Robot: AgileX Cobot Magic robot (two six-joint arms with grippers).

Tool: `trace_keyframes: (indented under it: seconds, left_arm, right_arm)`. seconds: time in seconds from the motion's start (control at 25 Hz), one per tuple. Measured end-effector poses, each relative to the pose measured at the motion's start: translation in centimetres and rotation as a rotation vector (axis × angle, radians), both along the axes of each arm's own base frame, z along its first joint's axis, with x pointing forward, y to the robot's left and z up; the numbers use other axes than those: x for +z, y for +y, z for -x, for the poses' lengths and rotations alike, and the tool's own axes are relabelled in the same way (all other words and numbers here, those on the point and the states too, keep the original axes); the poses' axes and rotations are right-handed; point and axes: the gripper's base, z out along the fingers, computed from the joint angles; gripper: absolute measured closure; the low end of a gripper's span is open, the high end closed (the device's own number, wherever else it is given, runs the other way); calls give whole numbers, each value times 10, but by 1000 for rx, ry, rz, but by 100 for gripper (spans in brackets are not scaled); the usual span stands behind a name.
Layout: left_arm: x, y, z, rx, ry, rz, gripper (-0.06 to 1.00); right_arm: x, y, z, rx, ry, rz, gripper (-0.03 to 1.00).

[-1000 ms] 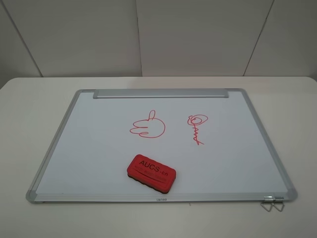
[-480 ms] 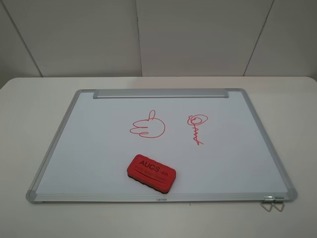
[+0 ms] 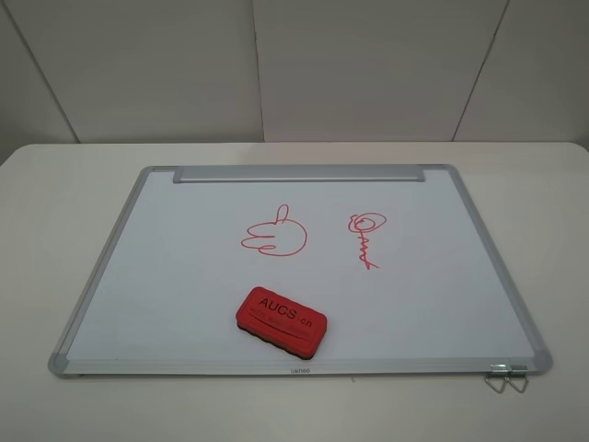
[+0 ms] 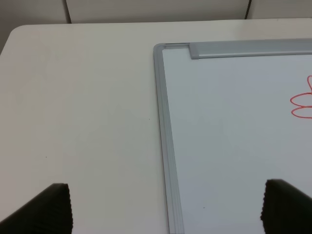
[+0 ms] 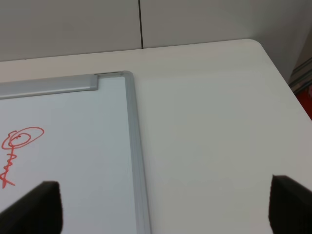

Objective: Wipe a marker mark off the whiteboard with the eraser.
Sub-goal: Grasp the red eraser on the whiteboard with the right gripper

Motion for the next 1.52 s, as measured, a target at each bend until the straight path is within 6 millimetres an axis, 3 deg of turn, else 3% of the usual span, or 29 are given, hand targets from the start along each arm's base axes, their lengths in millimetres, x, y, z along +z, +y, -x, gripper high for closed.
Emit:
trace_keyframes:
  seconds: [0.28,0.4,0.56,0.8,1.0,1.24,1.48,1.52]
  left_arm:
    - [0,0,0,0,0,0,17]
    - [0,0,0,0,0,0,17]
    - [0,0,0,0,0,0,17]
    - [0,0,0,0,0,0,17]
    - [0,0,0,0,0,0,17]
    - [0,0,0,0,0,0,17]
    - [0,0,0,0,0,0,17]
    - [0,0,0,0,0,0,17]
  right_arm:
    - [0,0,0,0,2,0,21]
    - [0,-1,-10,2,64,-10,21]
    - [3,1,-42,35,204,-73,21]
    - [16,10,-107,178,298,-99,21]
    - [-2,56,-151,469,497,-7,21]
    - [-31,132,-199,704,702,150,21]
    - [-49,202,-230,852,792,286,21]
    - [-49,202,-230,852,792,286,21]
